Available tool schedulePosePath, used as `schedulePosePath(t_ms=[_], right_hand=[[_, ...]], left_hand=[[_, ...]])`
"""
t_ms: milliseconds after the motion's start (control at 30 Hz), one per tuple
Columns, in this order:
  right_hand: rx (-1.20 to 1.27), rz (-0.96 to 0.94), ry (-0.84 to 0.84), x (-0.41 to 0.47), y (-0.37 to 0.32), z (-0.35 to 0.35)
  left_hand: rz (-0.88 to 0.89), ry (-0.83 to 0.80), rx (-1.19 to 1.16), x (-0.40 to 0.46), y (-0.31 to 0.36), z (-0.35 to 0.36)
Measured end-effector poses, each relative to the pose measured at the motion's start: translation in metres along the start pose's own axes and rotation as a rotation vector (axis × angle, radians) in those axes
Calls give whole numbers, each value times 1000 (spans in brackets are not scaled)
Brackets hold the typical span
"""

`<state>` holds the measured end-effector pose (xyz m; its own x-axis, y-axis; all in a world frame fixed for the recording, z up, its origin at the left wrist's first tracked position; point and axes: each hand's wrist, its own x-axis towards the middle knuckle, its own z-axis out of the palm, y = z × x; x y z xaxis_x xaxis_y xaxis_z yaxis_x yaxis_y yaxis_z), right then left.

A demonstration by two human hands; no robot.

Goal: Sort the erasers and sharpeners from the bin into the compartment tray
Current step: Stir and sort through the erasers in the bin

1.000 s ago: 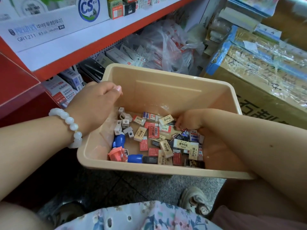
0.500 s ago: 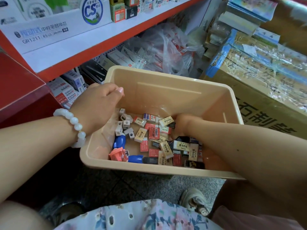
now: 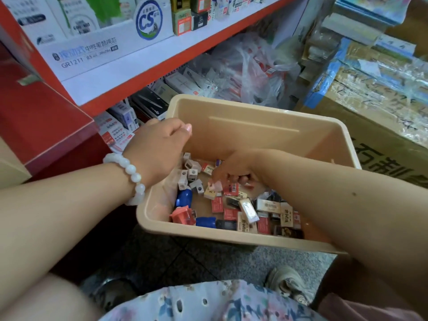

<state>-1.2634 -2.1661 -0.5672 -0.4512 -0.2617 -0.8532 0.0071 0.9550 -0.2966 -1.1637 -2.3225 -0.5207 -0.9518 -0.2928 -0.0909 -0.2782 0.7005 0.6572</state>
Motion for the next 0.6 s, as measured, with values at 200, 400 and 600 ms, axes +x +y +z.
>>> schedulePosePath(t_ms=[200, 400, 600], right_hand=[[-55, -106, 63, 22, -9, -1], [-109, -205, 64, 19, 6, 9], [-366, -132, 7, 14, 13, 2]], left_hand=[[1, 0, -11, 0, 1, 0], [12, 4, -5, 2, -1, 2], [42, 9, 2, 3, -6, 3]])
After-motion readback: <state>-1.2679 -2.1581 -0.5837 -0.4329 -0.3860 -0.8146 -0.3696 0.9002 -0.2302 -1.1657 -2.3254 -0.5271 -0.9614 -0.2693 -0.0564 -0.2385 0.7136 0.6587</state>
